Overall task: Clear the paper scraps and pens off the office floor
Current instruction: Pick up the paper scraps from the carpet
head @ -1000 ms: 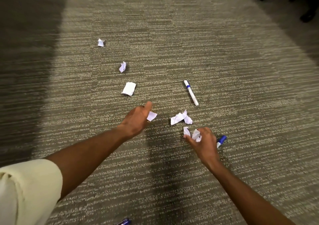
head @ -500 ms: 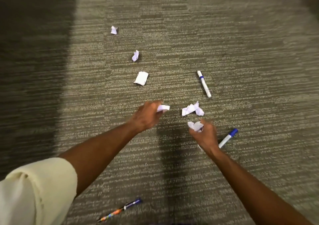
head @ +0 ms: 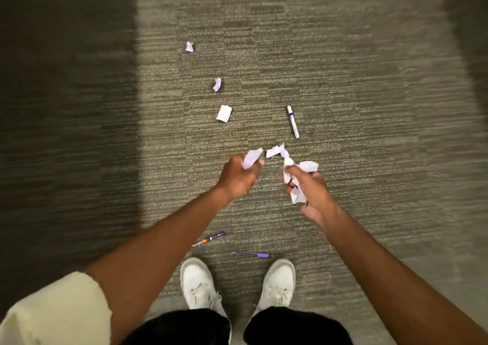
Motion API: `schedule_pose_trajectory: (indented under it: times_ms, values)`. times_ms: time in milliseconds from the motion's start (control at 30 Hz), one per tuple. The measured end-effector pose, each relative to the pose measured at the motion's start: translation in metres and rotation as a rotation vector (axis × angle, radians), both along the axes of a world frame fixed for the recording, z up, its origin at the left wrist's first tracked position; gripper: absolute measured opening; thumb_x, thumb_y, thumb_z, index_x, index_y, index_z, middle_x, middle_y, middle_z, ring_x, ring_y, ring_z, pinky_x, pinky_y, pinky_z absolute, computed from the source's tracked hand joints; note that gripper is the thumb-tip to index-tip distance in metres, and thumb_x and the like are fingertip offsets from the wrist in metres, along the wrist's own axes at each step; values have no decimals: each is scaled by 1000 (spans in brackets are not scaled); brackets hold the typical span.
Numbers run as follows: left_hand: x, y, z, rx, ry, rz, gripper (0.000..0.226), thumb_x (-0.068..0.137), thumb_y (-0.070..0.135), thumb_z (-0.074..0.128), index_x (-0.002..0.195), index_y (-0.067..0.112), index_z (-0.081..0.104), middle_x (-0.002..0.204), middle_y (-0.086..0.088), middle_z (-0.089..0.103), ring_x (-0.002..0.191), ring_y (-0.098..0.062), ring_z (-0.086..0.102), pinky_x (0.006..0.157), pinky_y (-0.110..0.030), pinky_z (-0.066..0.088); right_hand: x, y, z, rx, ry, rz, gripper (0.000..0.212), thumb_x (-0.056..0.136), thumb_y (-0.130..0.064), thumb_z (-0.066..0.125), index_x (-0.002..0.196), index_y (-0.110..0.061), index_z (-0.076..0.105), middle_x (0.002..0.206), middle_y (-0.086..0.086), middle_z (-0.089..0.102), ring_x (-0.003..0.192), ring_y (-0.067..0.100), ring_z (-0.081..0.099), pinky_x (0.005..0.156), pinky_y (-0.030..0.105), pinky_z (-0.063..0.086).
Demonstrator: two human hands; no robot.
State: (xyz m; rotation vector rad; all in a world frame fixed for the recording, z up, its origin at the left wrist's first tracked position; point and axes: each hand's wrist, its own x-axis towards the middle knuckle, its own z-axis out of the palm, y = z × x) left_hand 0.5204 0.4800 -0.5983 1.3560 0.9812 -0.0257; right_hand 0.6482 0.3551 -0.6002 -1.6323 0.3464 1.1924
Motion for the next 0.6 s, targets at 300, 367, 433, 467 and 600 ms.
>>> schedule_pose_trajectory:
  times_ms: [300, 367, 433, 467, 600]
  values:
    - [6, -33, 248, -164, -68, 236, 25, 94, 31, 59, 74, 16, 59, 58, -1, 56, 45, -13, 48, 44, -27, 39, -14, 7, 254, 112, 87, -84, 39, 84, -15, 72, 119, 0, 62, 77, 4, 62, 60, 13, 54, 53, 26, 44]
    - [7, -40, 300, -180, -82, 275, 25, 94, 29, 60, 72, 16, 60, 57, -2, 56, 43, -14, 48, 41, -26, 39, -16, 6, 306, 157, 89, -86, 38, 84, -14, 71, 118, 1, 61, 83, 8, 64, 62, 14, 56, 54, 26, 46]
    - [6, -50, 344, -208, -97, 317, 25, 94, 26, 59, 72, 15, 60, 57, -4, 54, 42, -15, 46, 41, -25, 37, -19, 3, 350, 184, 86, -112, 38, 83, -12, 73, 117, -1, 59, 96, 16, 65, 67, 18, 60, 57, 27, 50]
    - [5, -54, 366, -218, -106, 337, 25, 94, 26, 59, 72, 15, 60, 56, -4, 54, 42, -16, 46, 41, -25, 38, -20, 0, 371, 187, 92, -134, 42, 82, -12, 74, 119, -3, 57, 101, 18, 65, 70, 19, 62, 60, 28, 51]
    - [-5, -77, 439, -210, -122, 392, 25, 94, 27, 60, 73, 14, 63, 56, -4, 58, 46, -17, 51, 43, -26, 42, -25, -18, 437, 201, 118, -145, 52, 82, -18, 74, 127, -2, 54, 102, 18, 66, 72, 22, 61, 60, 31, 50]
